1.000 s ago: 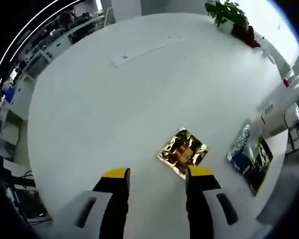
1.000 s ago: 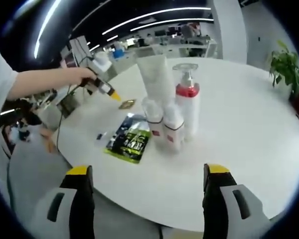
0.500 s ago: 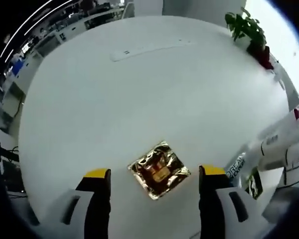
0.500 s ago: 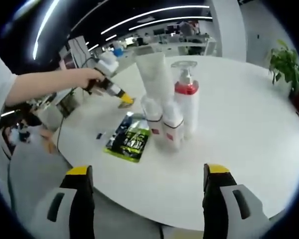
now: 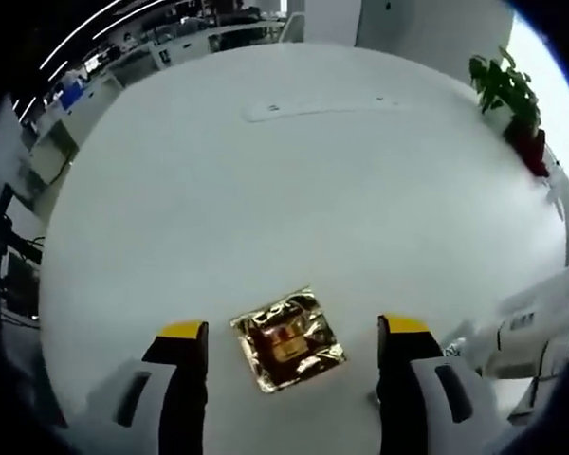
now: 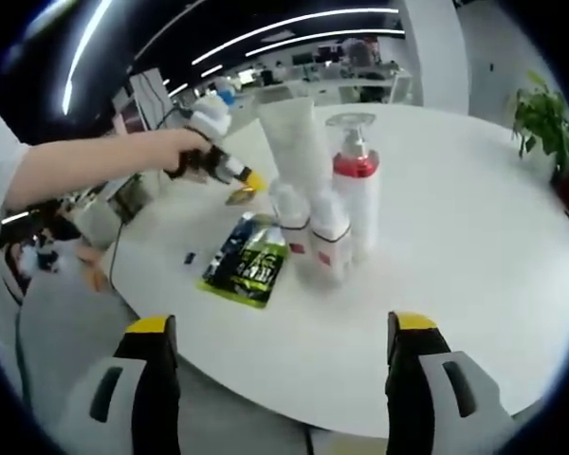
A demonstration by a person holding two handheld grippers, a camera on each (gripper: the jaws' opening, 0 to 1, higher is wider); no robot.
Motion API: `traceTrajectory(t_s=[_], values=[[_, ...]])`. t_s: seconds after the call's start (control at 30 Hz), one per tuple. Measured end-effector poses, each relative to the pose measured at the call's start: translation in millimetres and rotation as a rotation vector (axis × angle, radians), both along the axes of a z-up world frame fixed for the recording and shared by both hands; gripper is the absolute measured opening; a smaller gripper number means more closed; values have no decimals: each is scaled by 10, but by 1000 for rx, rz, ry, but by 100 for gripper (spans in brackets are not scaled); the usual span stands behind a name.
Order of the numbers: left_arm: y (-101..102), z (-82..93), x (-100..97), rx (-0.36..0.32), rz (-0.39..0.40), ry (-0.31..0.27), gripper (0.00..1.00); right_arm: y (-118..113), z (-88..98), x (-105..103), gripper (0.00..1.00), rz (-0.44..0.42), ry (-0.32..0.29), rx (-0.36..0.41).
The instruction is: Arrange the skincare products in the storage area until every visible bottle or jar stands upright without overlapping.
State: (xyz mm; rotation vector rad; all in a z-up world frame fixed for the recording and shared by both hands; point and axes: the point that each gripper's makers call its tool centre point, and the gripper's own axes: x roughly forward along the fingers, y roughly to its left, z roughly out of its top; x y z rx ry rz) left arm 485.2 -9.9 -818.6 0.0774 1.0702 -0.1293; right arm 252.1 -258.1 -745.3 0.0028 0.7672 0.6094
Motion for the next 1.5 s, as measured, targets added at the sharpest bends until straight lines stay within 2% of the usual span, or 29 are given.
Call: traceTrajectory(t_s=[0.13,0.2,0.4,0.53,0.6,0.7,0.8,0.9,1.13,1.3,1.5], values=[[-5,-28,-67,28,23,-3,67,7,0,-2,91,0,1,1],[63,-40,-111,60,37,-2,67,8,-2,-5,91,0,3,3],[49,-98,-154,36,57,16,64,19,-6,-17,91,10,7,1],[25,-81,-184,34,60,9,63,17,-8,-20,91,11,9,1],[23,-102,-168,8,88,6,62,18,-9,-23,90,13,10,0],[17,-69,-205,22,74,-9,61,29,-15,-32,90,20,16,1],[-4,-50,-228,20,82,-12,55,42,-22,-39,90,30,18,-4],[-65,-39,-219,12,52,-21,41,39,-26,-43,90,31,19,-8],[-60,-28,-259,26,66,-32,41,66,-63,-72,90,51,35,-28],[37,-33,-248,34,78,-27,41,64,-29,-62,90,66,6,-51],[126,61,-300,28,86,-45,40,67,-32,-54,90,70,-3,-63]])
